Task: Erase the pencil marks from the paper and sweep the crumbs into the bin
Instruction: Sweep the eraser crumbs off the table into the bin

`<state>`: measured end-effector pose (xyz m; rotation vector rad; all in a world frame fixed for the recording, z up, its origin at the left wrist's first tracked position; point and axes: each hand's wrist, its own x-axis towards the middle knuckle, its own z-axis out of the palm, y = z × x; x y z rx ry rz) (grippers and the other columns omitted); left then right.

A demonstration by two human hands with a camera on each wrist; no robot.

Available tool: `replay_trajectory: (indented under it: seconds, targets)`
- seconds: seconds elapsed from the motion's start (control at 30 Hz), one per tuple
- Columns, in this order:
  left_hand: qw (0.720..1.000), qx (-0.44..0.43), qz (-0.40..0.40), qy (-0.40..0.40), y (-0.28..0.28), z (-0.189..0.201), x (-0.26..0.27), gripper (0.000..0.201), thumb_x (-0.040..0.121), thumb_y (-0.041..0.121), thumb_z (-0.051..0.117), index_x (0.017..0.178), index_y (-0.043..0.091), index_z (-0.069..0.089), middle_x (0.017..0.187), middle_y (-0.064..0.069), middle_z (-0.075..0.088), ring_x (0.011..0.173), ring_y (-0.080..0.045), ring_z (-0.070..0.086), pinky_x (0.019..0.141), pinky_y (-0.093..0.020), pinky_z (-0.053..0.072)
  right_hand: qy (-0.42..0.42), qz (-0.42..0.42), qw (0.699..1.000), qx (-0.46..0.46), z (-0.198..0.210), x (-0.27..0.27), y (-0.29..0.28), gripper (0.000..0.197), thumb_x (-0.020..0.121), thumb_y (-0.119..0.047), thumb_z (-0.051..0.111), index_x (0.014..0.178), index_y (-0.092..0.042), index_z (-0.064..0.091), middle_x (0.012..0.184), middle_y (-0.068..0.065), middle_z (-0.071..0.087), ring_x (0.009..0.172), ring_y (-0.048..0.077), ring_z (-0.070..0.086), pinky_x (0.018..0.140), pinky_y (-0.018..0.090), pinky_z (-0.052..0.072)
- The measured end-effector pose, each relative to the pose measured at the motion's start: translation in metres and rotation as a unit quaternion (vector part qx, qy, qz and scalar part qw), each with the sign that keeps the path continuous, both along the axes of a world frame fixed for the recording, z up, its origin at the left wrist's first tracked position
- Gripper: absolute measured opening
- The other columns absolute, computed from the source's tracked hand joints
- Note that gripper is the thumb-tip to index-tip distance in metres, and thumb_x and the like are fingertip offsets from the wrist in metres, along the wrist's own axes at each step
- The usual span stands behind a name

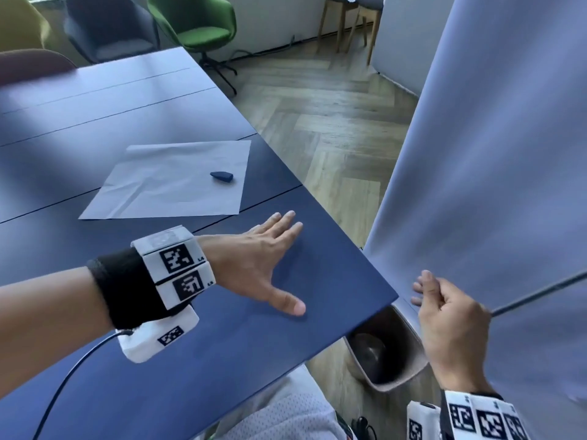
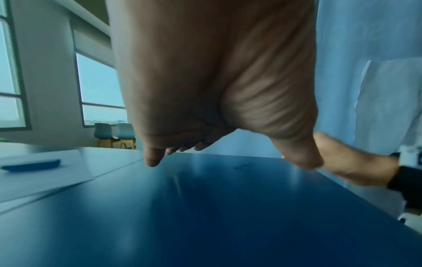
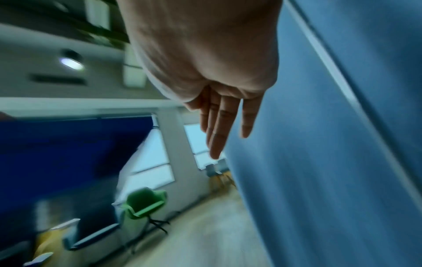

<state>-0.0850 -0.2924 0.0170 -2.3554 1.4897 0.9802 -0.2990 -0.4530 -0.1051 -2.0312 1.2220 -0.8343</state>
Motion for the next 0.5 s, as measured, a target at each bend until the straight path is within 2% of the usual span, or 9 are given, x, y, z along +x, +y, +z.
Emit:
replay_trajectory:
  seconds: [0.03, 0.07, 0.1, 0.13, 0.2, 0.27, 0.37, 0.43, 0.5]
  targets:
    - [1.0, 0.007, -0.013, -0.005, -0.004, -0.003, -0.002, 0.135, 0.067, 0.079, 0.063, 0.151, 0.02, -0.025, 0.155, 0.009, -0.035, 0.142, -0.006, -0.029, 0.118, -0.026, -0.002, 0.0, -0.02, 0.999, 0.04, -0.017, -0.004, -0.011, 0.028, 0.091, -0.024, 0.05, 0.106, -0.008, 0.068, 0.094, 0.011, 0.075, 0.087, 0.028, 0.072, 0.082, 0.035, 0.054]
    - [1.0, 0.012, -0.02, -0.013, -0.007, -0.006, -0.003, 0.14, 0.065, 0.078, 0.067, 0.15, 0.019, -0.026, 0.155, 0.009, -0.034, 0.143, -0.006, -0.028, 0.118, -0.026, 0.0, 0.017, -0.036, 0.995, 0.086, -0.034, -0.006, -0.021, 0.037, 0.087, -0.008, 0.054, 0.123, -0.006, 0.06, 0.111, 0.015, 0.07, 0.101, 0.027, 0.069, 0.091, 0.034, 0.051]
    - [0.999, 0.016, -0.023, -0.02, -0.01, -0.009, -0.003, 0.143, 0.062, 0.077, 0.07, 0.15, 0.018, -0.026, 0.156, 0.008, -0.033, 0.143, -0.006, -0.026, 0.118, -0.025, 0.001, 0.05, -0.041, 0.99, 0.128, -0.054, -0.008, -0.031, 0.055, 0.081, 0.003, 0.056, 0.135, -0.005, 0.05, 0.124, 0.02, 0.063, 0.114, 0.03, 0.062, 0.098, 0.037, 0.047]
    - [0.999, 0.02, -0.025, -0.025, -0.012, -0.012, -0.003, 0.145, 0.061, 0.076, 0.072, 0.15, 0.017, -0.027, 0.156, 0.007, -0.033, 0.144, -0.006, -0.025, 0.117, -0.024, 0.001, 0.1, -0.048, 0.981, 0.161, -0.073, -0.011, -0.039, 0.065, 0.077, 0.005, 0.059, 0.14, -0.003, 0.043, 0.132, 0.024, 0.056, 0.121, 0.034, 0.056, 0.102, 0.04, 0.043]
    - [0.999, 0.017, -0.025, -0.037, -0.013, -0.018, -0.001, 0.147, 0.06, 0.074, 0.073, 0.15, 0.015, -0.026, 0.156, 0.007, -0.033, 0.144, -0.005, -0.024, 0.112, -0.018, -0.001, 0.196, -0.052, 0.95, 0.237, -0.11, -0.013, -0.053, 0.063, 0.076, -0.002, 0.065, 0.135, 0.005, 0.044, 0.133, 0.028, 0.052, 0.123, 0.04, 0.051, 0.1, 0.04, 0.04]
    - [0.999, 0.005, -0.02, -0.039, -0.012, -0.019, -0.001, 0.147, 0.058, 0.075, 0.073, 0.151, 0.017, -0.025, 0.155, 0.009, -0.034, 0.143, -0.003, -0.025, 0.109, -0.014, -0.004, 0.246, -0.074, 0.905, 0.339, -0.146, -0.016, -0.06, 0.053, 0.078, -0.009, 0.068, 0.124, 0.01, 0.052, 0.129, 0.029, 0.055, 0.117, 0.041, 0.053, 0.095, 0.038, 0.042]
    - [0.999, 0.001, -0.011, -0.031, -0.012, -0.023, 0.0, 0.149, 0.054, 0.076, 0.074, 0.151, 0.021, -0.024, 0.155, 0.014, -0.034, 0.141, 0.003, -0.027, 0.107, -0.01, -0.007, 0.275, -0.084, 0.834, 0.47, -0.208, -0.027, -0.062, 0.052, 0.081, -0.018, 0.069, 0.123, 0.01, 0.054, 0.126, 0.026, 0.058, 0.097, 0.032, 0.058, 0.091, 0.037, 0.045]
    - [1.0, -0.002, -0.003, -0.025, -0.012, -0.023, 0.0, 0.15, 0.05, 0.077, 0.075, 0.151, 0.025, -0.024, 0.153, 0.019, -0.034, 0.138, 0.009, -0.028, 0.105, -0.007, -0.008, 0.278, -0.079, 0.796, 0.532, -0.25, -0.036, -0.06, 0.052, 0.085, -0.025, 0.064, 0.126, 0.005, 0.054, 0.131, 0.022, 0.055, 0.098, 0.029, 0.055, 0.093, 0.036, 0.043]
    - [1.0, 0.001, 0.011, -0.019, -0.013, -0.024, 0.003, 0.151, 0.045, 0.079, 0.074, 0.149, 0.032, -0.025, 0.151, 0.026, -0.035, 0.134, 0.015, -0.029, 0.102, -0.003, -0.008, 0.279, -0.067, 0.778, 0.559, -0.312, -0.05, -0.065, 0.056, 0.08, -0.03, 0.065, 0.126, 0.002, 0.057, 0.13, 0.019, 0.056, 0.101, 0.029, 0.055, 0.096, 0.036, 0.042]
